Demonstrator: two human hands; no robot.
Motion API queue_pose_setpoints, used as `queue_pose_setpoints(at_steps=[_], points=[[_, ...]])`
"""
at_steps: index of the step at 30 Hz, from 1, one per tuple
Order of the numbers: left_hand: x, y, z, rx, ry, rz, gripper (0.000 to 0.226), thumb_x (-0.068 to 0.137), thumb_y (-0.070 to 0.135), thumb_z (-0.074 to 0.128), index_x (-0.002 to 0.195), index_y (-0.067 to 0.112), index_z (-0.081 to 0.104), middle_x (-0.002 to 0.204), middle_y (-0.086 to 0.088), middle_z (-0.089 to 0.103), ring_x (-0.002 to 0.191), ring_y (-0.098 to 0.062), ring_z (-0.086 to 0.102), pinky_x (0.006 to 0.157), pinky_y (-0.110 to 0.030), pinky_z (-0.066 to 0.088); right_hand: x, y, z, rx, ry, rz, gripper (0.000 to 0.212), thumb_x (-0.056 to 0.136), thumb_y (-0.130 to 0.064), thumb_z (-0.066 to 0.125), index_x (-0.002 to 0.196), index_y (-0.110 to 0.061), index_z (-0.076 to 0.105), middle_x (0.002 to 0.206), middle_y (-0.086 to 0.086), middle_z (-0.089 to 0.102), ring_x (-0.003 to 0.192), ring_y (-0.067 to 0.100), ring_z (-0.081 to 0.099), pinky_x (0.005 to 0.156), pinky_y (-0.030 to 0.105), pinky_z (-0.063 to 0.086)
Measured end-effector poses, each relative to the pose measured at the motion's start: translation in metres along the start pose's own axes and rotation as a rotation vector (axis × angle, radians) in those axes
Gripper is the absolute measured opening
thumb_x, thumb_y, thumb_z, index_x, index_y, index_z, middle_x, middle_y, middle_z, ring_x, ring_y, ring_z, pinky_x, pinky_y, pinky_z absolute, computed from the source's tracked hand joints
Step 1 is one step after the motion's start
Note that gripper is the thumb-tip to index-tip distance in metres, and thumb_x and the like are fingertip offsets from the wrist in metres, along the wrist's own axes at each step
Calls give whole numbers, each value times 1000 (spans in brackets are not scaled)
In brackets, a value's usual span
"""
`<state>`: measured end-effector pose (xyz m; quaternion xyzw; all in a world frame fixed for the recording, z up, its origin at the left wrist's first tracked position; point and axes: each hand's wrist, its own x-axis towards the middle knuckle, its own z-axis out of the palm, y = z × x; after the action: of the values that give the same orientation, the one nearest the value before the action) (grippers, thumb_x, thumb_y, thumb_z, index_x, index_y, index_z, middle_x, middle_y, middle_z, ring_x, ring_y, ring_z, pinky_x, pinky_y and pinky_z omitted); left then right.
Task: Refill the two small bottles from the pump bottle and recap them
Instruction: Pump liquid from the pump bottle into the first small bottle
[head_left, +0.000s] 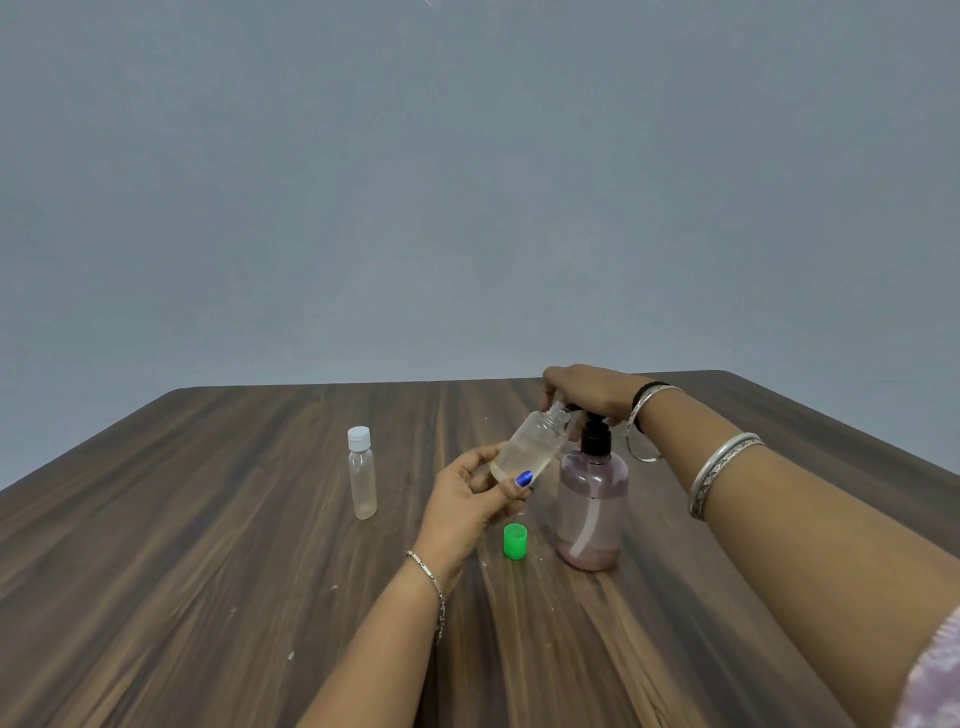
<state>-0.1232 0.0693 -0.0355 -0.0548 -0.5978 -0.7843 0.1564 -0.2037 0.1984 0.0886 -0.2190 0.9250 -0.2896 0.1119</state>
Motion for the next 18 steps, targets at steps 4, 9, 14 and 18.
queue_pose_setpoints(at_steps=[4, 9, 14, 18], points=[[0, 0, 0, 8, -5, 0, 30, 80, -4, 63, 101, 17, 58, 89, -2, 73, 76, -17, 70, 66, -23, 57, -3, -3, 2, -42, 21, -48, 15, 96, -18, 27, 94, -13, 40, 70, 1, 43, 38, 5, 53, 56, 26, 27], [-1, 0, 0, 11, -12, -15, 31, 81, -6, 61, 102, 17, 58, 89, -4, 72, 72, -15, 70, 64, -21, 57, -1, 1, 7, -99, 6, -32, 25, 95, -15, 29, 102, -7, 52, 72, 0, 51, 59, 14, 42, 59, 26, 30], [-2, -1, 1, 3, -32, -42, 30, 84, -4, 57, 106, 17, 57, 97, -11, 69, 73, -15, 70, 65, -21, 57, -4, 0, 6, -39, 23, -26, 29, 96, -19, 26, 98, -6, 52, 65, 3, 53, 49, 12, 47, 55, 25, 31], [-1, 0, 4, -59, -43, -70, 29, 85, -4, 55, 107, 14, 56, 92, -15, 68, 69, -15, 69, 63, -20, 57, -10, -4, -1, 0, 24, -23, 45, 97, -20, 24, 116, 6, 55, 67, 0, 52, 43, 10, 50, 52, 21, 34]])
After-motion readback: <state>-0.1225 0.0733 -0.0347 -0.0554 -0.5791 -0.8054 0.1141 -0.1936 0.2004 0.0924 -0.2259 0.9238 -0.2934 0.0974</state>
